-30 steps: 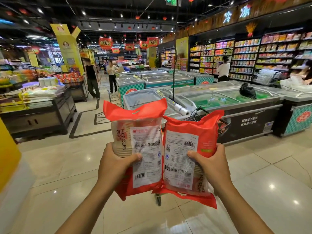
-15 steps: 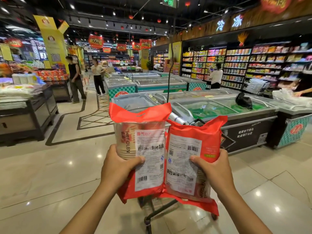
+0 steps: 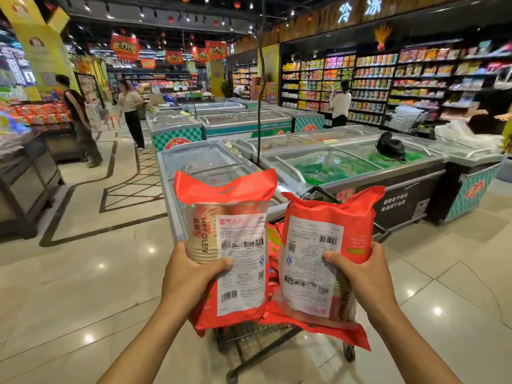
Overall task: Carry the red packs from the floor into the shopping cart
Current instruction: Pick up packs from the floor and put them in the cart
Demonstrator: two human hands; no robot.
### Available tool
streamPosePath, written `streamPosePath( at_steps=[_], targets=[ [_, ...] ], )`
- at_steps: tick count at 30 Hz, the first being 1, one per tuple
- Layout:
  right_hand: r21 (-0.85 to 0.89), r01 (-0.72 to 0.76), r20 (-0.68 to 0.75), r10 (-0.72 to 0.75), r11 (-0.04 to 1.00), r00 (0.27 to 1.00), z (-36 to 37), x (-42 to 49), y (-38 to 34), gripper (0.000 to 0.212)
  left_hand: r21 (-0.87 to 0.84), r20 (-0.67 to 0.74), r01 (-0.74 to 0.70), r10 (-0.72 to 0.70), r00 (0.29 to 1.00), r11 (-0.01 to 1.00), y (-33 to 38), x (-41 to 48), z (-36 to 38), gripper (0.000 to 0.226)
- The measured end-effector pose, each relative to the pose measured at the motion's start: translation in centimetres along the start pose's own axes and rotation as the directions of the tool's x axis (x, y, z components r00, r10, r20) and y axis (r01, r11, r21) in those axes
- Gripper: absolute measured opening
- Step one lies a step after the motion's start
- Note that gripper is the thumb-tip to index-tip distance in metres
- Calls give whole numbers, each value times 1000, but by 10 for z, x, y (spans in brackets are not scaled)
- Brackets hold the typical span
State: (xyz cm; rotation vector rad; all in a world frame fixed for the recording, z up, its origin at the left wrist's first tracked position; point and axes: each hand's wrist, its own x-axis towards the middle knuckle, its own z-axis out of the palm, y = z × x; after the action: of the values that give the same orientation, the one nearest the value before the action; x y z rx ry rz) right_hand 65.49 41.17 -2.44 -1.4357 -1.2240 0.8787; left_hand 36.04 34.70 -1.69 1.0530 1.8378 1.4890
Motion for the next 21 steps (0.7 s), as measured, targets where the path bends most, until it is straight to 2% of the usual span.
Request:
streamPosePath(
  at_steps=[3, 8, 12, 15, 17, 21],
  targets=[
    [12, -20, -4, 20, 1000, 1000, 4, 52, 15, 75, -7, -29, 27, -27, 999, 1000, -5, 34, 22, 80],
    [24, -19, 29, 19, 1000, 999, 13, 150, 34, 79, -63, -101, 60, -67, 993, 996, -14, 97, 57, 89],
    [24, -20, 82, 18, 1000, 996, 28, 222, 46, 71, -62, -116, 88, -95, 989, 994, -24, 144, 80, 78],
    [48, -39, 152, 31, 998, 988, 43, 267, 60, 81, -92, -119, 117, -127, 985, 989, -36, 172, 97, 77],
    [42, -65, 199, 55, 997, 978, 57, 295, 71, 80, -86, -147, 134, -146, 978, 987, -45, 186, 107, 63],
    [37, -114, 276, 100, 993, 956, 86, 331, 94, 64, -80, -201, 172, -185, 962, 982, -62, 207, 123, 40]
  ],
)
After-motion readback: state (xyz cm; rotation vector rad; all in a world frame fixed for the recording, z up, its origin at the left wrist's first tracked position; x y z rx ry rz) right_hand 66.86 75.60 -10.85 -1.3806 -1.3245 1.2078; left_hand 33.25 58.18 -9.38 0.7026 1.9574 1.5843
